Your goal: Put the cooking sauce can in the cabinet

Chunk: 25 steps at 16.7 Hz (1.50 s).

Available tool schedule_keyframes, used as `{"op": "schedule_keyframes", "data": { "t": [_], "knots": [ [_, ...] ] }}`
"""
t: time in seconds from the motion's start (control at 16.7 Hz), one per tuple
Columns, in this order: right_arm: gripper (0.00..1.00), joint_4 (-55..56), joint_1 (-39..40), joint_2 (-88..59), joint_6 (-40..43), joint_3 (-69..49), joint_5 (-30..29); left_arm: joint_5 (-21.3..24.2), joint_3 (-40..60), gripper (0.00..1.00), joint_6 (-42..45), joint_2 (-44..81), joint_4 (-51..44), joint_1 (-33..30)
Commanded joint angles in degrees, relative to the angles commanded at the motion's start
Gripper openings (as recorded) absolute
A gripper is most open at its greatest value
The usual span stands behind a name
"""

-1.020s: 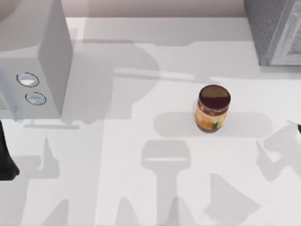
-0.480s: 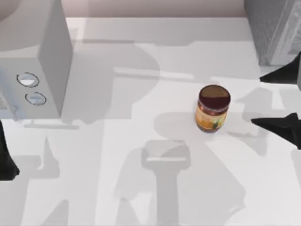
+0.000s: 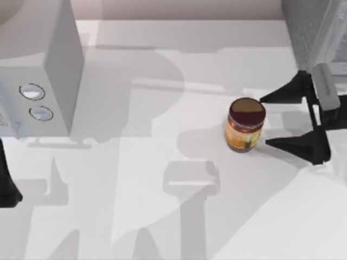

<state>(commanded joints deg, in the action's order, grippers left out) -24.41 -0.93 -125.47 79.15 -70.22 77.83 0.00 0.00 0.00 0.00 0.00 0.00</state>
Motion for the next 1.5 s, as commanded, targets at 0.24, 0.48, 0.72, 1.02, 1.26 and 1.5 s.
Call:
{"op": "schedule_keyframes", "data": {
  "t": [0.24,0.48,0.72,1.02,1.26,1.5],
  "knots": [
    [1.00,-1.9,0.0,-10.0,6.6,-5.7,5.3,0.0,0.0,1.00,0.0,0.0,0.0,0.0],
    [1.00,-2.2,0.0,-11.7,7.7,-6.7,6.1,0.0,0.0,1.00,0.0,0.0,0.0,0.0],
    [1.00,-2.1,0.3,-11.5,7.6,-6.5,6.0,0.0,0.0,1.00,0.0,0.0,0.0,0.0],
    [1.00,7.0,0.6,-12.2,0.5,-5.2,6.1,0.0,0.0,1.00,0.0,0.0,0.0,0.0],
    [1.00,23.2,1.9,-13.0,-12.1,-2.4,5.7,0.0,0.0,1.00,0.0,0.0,0.0,0.0],
    [1.00,42.4,3.9,-13.5,-27.1,1.5,4.5,0.0,0.0,1.00,0.0,0.0,0.0,0.0]
  ]
}}
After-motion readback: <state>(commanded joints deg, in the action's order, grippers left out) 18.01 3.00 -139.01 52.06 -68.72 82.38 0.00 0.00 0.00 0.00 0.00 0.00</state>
